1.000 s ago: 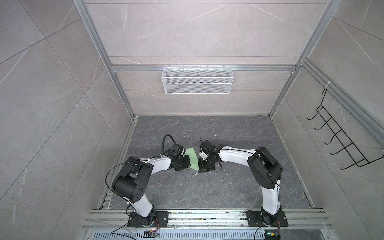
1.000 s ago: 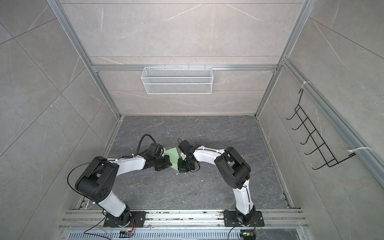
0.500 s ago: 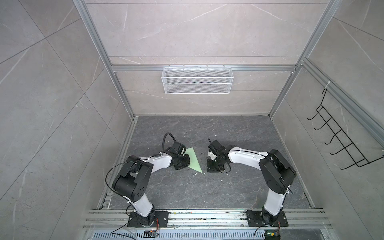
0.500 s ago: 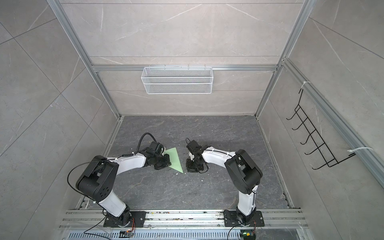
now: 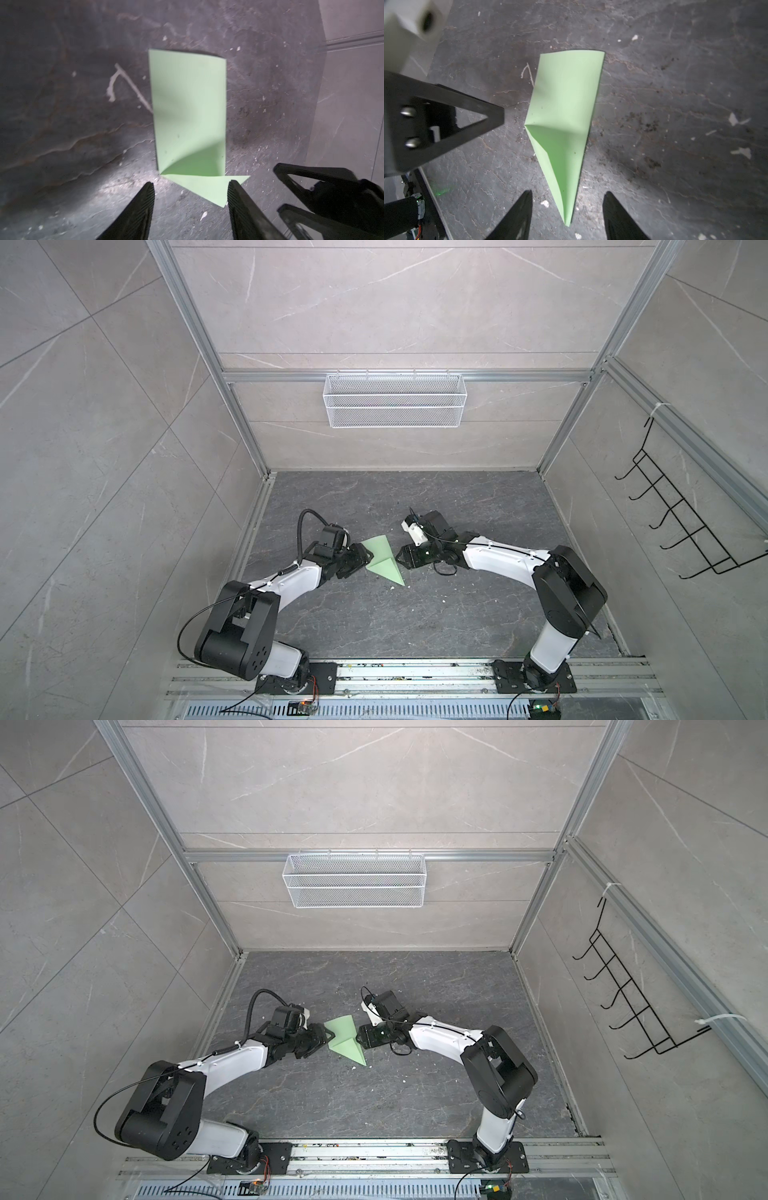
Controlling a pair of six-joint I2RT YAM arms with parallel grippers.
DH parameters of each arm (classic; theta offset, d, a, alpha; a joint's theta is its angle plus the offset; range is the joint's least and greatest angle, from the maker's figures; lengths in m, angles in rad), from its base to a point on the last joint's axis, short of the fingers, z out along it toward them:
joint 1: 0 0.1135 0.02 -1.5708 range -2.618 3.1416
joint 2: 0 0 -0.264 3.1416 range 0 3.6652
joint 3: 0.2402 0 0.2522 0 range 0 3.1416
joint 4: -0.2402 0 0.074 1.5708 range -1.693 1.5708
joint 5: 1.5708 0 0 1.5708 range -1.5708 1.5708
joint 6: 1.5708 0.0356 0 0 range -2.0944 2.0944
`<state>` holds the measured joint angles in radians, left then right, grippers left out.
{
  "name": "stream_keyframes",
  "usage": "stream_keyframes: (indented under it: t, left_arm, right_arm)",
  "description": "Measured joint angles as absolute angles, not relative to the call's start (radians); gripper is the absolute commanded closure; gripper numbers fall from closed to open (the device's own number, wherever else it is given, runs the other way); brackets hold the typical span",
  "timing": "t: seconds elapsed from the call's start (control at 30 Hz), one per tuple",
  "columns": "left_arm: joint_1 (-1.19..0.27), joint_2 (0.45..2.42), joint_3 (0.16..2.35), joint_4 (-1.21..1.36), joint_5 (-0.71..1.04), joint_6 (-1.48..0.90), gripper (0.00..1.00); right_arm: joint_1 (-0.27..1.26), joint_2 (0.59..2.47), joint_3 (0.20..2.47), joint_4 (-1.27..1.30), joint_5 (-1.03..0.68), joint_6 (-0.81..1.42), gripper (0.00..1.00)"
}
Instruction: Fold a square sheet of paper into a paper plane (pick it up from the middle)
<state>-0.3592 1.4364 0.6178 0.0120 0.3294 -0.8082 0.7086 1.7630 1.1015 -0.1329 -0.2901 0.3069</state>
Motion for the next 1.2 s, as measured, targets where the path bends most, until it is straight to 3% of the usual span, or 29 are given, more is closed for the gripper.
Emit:
stream_keyframes:
  t: [0.43,0.63,0.73,0.93,1.2]
  left_arm:
    - [-0.326,1.418,0.510,0.167,0.397,-0.864,0.13]
    - [-0.306,1.399,0.501,0.187,0.403,-0.864,0.12]
    - [-0.299,1.401,0.501,0.196,0.425,-0.865,0.13]
    - [-0.299,1.462,0.501,0.263,0.493,-0.875,0.22]
    - [-0.299,1.570,0.523,0.342,0.582,-0.913,0.45]
  right_arm:
    - [0.728,1.934,1.216,-0.084,-0.400,0.065,0.59]
    - [0.702,2.000,1.242,-0.067,-0.477,0.025,0.81]
    - [0.679,2.021,1.242,-0.054,-0.517,0.024,0.87]
    - [0.651,2.057,1.242,-0.045,-0.552,0.038,0.88]
    - [0.638,2.088,1.242,-0.025,-0.566,0.079,0.89]
